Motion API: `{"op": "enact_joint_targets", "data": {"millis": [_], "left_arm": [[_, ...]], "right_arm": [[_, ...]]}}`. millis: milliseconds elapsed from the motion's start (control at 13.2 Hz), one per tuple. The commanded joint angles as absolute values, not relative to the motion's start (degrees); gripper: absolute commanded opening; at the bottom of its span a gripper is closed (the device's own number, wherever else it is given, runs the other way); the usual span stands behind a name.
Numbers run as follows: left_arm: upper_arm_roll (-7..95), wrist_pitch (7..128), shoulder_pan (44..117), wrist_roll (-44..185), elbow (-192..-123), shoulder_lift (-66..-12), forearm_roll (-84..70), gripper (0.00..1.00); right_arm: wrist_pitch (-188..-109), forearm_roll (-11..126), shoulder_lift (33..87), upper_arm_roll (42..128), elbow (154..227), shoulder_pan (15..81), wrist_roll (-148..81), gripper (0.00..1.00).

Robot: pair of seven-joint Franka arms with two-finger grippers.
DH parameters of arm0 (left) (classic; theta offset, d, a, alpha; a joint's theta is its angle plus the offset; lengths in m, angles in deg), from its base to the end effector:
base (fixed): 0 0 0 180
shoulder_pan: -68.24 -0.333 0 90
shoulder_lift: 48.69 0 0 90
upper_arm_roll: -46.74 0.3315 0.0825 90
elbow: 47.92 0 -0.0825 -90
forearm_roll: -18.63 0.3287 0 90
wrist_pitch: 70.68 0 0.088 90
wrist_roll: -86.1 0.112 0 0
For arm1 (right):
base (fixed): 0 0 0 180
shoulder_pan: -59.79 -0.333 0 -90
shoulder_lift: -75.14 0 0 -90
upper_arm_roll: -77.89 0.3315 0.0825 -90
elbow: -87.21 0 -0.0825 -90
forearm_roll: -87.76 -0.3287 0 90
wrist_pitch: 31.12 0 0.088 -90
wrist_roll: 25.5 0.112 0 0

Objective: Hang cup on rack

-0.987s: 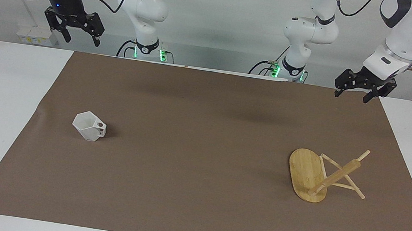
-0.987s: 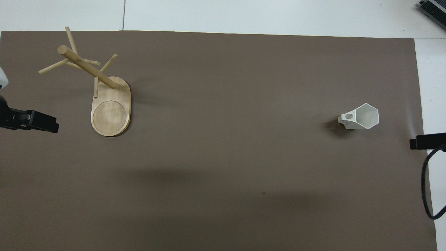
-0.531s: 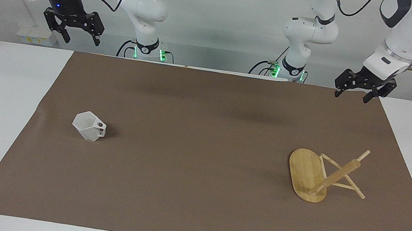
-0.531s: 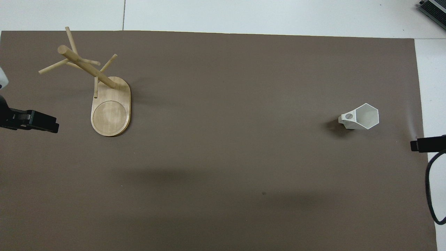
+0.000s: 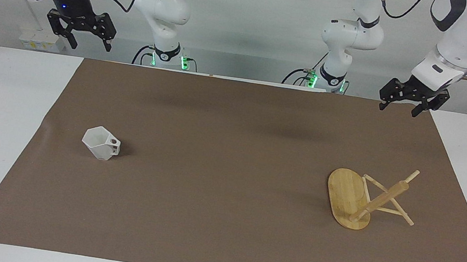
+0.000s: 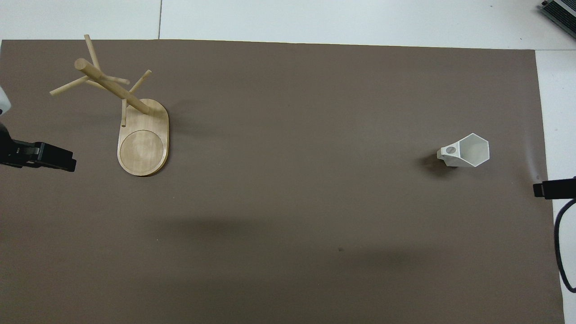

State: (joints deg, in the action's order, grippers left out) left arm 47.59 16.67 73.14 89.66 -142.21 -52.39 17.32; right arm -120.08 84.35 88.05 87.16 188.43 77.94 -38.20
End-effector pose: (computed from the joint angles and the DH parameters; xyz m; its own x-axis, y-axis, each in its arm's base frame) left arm 0.4707 -0.0357 0.6315 0.9895 -0.1334 -0.0549 -0.1321 -0.9909 0.0273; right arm 0.4202 -0.0488 0.6543 0.9979 0.0639 0.0134 0.0642 -0.9977 -0.0211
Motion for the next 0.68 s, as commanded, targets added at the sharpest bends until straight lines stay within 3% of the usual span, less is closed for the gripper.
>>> {"op": "enact_joint_targets", "data": {"millis": [0,455,607], "left_arm": [[47.8,17.8,73.3,89.3,-144.2,-54.0,18.5,1.0],[47.7,17.9,73.4,89.3,-144.2,-54.0,18.5,1.0],[47.7,17.8,73.4,89.3,-144.2,-54.0,18.5,1.0]], "right_arm": [[-124.0,83.5,89.6,87.0,193.4,78.7,-42.0,1.0],[-139.9,83.9,88.3,86.9,202.6,78.4,-42.0,1.0],[-142.4,83.9,84.6,86.9,202.8,78.3,-41.7,1.0]]}}
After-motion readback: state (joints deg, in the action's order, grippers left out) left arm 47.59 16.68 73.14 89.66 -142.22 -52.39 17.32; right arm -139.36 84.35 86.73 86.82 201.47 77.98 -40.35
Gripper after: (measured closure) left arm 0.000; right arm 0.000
